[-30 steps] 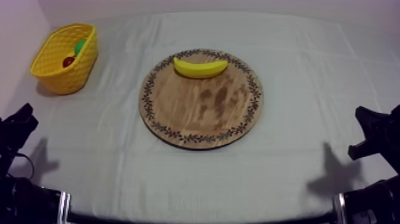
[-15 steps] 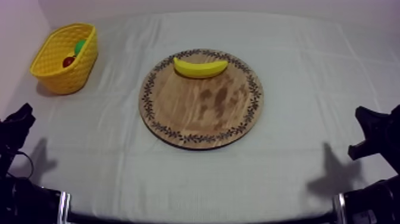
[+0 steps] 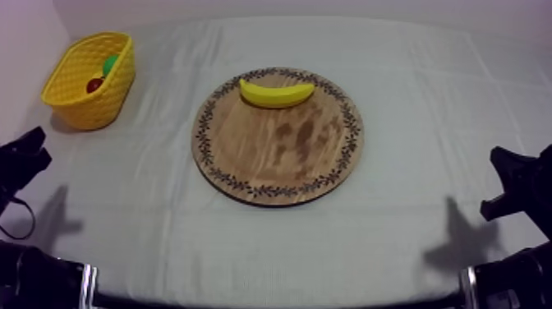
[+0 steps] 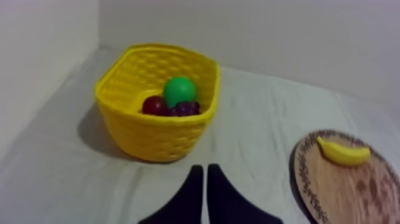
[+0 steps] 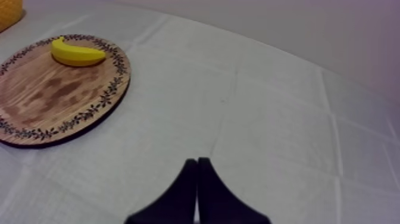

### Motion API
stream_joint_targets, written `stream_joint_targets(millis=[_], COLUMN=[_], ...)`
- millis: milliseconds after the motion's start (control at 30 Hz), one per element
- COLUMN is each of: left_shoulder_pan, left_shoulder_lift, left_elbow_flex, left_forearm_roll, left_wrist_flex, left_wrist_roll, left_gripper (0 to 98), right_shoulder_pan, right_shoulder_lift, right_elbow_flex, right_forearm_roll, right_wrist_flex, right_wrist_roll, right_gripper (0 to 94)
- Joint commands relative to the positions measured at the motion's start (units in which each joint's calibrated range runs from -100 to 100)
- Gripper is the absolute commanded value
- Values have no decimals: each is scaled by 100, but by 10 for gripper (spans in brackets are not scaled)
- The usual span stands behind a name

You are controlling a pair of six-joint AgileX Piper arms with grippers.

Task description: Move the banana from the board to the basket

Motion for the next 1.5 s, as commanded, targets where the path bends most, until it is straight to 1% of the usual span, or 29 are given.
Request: stream_joint_targets(millis=[0, 67, 233, 300, 400, 500, 633, 700, 767, 900, 1200, 1333, 1467], left_shoulder_pan=[109, 169, 297, 393, 549, 741, 1053, 1235, 1435, 1830, 2625, 2818, 2935], left_shoulder_lift=[825, 1347, 2753, 3322, 4116, 4804, 5585, 5942, 6300, 7027, 8801, 9545, 10108], left_elbow_flex=[-861, -1474, -2958, -3519, -4353, -5136, -6070, -6420, -6711, -7303, -9014, -9748, -10286], left_forearm_roll=[31, 95, 330, 379, 400, 354, 240, 209, 168, 75, -151, -166, -162], left_wrist_flex=[347, 742, 1701, 2001, 2408, 2780, 3266, 3484, 3673, 4032, 4923, 5197, 5323], left_wrist_roll=[-284, -460, -920, -1076, -1265, -1377, -1469, -1604, -1716, -1874, -2063, -2187, -2309], left_gripper=[0, 0, 0, 0, 0, 0, 5, 60, 77, 78, 70, 68, 74], right_shoulder_pan=[1, 1, 1, 1, 1, 1, 1, 1, 1, 1, 1, 1, 1], right_shoulder_lift=[3, 3, 3, 3, 3, 3, 3, 3, 3, 3, 3, 3, 3], right_elbow_flex=[-3, -3, -3, -3, -3, -3, -3, -3, -3, -3, -3, -3, -3], right_forearm_roll=[0, 0, 0, 0, 0, 0, 0, 0, 0, 0, 0, 0, 0], right_wrist_flex=[-2, -2, -2, -2, -2, -2, -2, -2, -2, -2, -2, -2, -2], right_wrist_roll=[1, 1, 1, 1, 1, 1, 1, 2, 1, 2, 1, 1, 1], right_gripper=[2, 2, 2, 2, 2, 2, 2, 2, 2, 2, 2, 2, 2])
